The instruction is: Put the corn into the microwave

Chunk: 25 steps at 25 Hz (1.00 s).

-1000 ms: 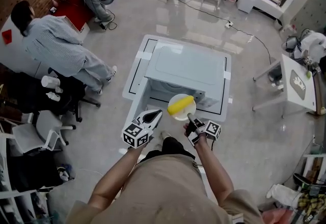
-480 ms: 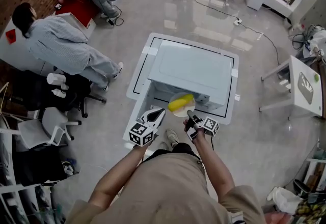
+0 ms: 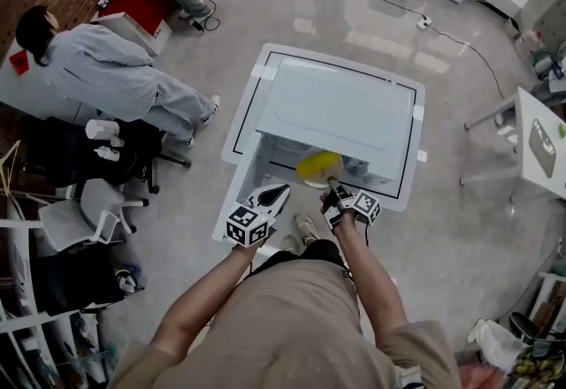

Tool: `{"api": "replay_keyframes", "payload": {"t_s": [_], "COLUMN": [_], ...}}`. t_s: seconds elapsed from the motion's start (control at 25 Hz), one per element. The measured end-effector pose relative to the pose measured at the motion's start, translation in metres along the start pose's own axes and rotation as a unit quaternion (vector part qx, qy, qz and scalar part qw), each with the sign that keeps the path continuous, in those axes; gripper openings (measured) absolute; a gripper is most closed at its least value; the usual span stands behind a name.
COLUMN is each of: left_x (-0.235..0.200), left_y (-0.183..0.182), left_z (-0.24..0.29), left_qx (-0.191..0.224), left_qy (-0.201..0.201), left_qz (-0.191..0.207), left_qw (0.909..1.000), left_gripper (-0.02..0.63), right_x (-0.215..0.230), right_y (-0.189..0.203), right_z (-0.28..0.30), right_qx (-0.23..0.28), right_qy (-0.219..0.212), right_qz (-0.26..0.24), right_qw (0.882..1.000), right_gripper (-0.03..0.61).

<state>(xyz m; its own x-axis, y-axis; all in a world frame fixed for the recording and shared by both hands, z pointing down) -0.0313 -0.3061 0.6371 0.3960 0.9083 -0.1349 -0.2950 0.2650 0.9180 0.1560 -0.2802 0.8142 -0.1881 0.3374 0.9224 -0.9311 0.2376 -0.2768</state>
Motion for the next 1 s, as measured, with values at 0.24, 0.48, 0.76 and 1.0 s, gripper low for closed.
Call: {"api": "replay_keyframes", "payload": {"t_s": [0.24,0.48,0.76,1.0], "left_x": [-0.003,-0.006,-0.019,-0.028], "left_y": [0.001,-0.002,-0.004,-0.006], "left_z": [0.014,0.024,0.025,0.023], "left_qx": [-0.011,-0.017,-0.015,-0.01], "left_qy": [0.002,-0.002,-0.018,-0.034], "left_qz": [0.0,0.004,0.004,0.004], "left_qw": [0.9999,0.9999,0.9997,0.9994], "left_gripper": [0.005,0.005,0.005,0.005], "right_x": [0.003,0.007,0.011,0.01], "right_y": [-0.014,-0.026,-0.03,-0.029], "right_z": [0.014,0.024,0.04,0.051], "right_qx": [0.004,0.005,-0.005,0.005], "right_qy": [0.005,0.011,0.019,0.01], "right_qz": [0.001,0.003,-0.002,-0.007], "right_qw": [1.0,1.0,1.0,1.0], "right_gripper": [0.025,0.025,0.026,0.026]}}
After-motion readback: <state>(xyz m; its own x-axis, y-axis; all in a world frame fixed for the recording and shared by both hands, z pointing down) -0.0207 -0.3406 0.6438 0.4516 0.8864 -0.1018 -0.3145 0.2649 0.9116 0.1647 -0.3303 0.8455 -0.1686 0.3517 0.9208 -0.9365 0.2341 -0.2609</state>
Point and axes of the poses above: the fingertips, and each gripper's own axes: z forward along the fingers, x to its right, y out of its underside, the point moved 4 cm from there along -z, backward along the fingers, and after that the axes turned 15 degrees about z, right-handed, at the moved point
